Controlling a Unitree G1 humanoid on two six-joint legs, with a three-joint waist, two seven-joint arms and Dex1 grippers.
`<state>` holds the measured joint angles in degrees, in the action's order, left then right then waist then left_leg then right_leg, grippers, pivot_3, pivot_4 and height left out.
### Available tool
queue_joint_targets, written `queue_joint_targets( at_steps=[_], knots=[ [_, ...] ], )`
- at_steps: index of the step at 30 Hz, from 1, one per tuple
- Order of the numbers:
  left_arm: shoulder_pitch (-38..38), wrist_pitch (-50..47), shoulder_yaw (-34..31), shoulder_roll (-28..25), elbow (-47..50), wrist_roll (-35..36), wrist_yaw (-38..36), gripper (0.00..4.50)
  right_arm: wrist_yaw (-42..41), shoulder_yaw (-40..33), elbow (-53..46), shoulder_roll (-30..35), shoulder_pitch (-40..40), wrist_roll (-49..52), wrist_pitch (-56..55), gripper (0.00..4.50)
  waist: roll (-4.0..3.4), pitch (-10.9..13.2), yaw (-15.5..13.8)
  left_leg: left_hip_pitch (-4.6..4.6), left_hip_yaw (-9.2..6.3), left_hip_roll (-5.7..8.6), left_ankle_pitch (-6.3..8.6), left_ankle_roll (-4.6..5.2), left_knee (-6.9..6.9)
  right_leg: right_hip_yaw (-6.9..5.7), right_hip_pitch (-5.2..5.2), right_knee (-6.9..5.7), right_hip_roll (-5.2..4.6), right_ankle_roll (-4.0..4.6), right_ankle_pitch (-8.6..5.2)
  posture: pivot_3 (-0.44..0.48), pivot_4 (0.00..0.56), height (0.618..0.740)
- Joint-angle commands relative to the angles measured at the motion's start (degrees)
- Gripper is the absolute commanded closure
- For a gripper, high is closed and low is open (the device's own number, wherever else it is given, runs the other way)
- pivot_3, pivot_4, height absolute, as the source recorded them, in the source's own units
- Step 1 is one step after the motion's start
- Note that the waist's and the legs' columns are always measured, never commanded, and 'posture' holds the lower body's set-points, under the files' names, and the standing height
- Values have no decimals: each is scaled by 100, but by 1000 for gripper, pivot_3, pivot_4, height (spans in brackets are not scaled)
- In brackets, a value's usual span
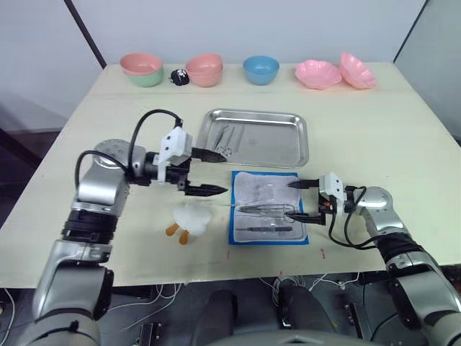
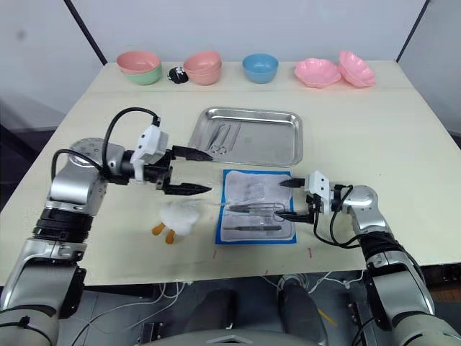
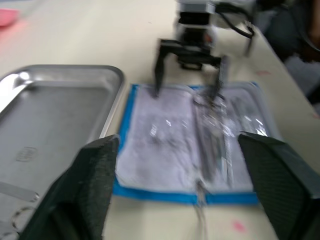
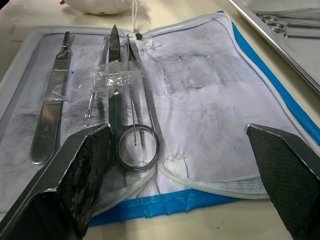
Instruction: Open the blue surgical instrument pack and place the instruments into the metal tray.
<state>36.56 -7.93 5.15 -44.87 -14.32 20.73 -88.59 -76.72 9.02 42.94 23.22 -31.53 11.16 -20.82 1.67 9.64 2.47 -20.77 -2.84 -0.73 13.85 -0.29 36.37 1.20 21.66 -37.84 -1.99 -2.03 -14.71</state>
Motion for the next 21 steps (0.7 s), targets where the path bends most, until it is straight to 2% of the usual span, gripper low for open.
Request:
queue_joint_targets(
  at_steps=[1,5,10,21],
  knots=[
    [330,314,96,-450,-152,468,-391,115,67,366,330,21,344,-543,107,0,2,0,-1,0,-2,-1,0,0,0,0,1,0,0,-3,-2,0,150,740],
    [478,627,511,-819,-370,711,-391,115,65,365,313,26,356,-540,115,0,1,1,0,0,0,-14,1,1,0,3,0,0,-2,-12,-7,0,150,740],
    [635,768,731,-889,-575,834,-391,115,70,358,289,40,376,-535,121,0,1,1,-3,-1,3,-23,1,2,-1,1,1,0,4,-14,-9,0,150,740],
    [522,1534,693,-165,-824,193,-386,115,74,358,227,61,395,-529,168,0,1,1,-4,-2,13,-20,1,2,-1,3,2,0,10,-15,-9,0,150,740]
  ],
)
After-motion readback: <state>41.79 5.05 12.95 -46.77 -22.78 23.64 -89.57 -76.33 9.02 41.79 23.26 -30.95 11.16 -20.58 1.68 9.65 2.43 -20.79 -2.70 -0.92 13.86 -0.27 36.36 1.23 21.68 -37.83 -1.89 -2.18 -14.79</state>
